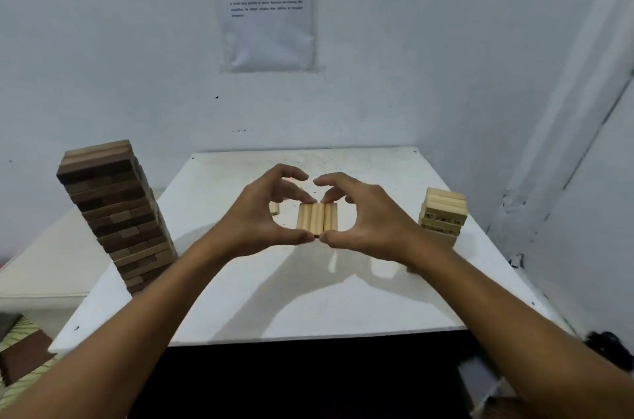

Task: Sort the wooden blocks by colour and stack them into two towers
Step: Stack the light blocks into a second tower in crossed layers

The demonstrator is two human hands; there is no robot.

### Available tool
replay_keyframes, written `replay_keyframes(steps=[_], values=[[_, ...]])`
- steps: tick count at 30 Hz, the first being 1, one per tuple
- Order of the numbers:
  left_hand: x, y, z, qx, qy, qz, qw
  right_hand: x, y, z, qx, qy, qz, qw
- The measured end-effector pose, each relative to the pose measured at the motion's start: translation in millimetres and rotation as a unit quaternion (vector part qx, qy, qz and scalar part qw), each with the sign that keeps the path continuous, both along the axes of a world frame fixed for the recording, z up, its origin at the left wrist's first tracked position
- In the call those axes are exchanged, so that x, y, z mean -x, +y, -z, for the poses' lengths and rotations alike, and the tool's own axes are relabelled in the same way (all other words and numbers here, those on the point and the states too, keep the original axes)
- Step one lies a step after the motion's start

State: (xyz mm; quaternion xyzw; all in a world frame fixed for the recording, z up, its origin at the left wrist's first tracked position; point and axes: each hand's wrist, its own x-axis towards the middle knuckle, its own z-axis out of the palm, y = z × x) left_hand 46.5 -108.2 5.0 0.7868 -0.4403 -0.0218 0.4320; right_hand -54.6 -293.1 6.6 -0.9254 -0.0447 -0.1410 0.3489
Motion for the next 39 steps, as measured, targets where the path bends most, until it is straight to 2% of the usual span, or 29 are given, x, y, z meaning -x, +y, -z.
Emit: replay_keyframes(steps=[9,19,39], values=[[2,-85,-42,0.007,-0.018,0.072,0.997,26,-68,-37,-0.001,-0.046,0.090,0.995],[13,-163,-36,-0.030,-0.014,0.130,0.991,54,-131,-30,-0.026,-0.013,0.151,0.988],[19,-191,-21,-0.068,0.013,0.156,0.985,63,-155,-10,-0.063,0.020,0.171,0.983]])
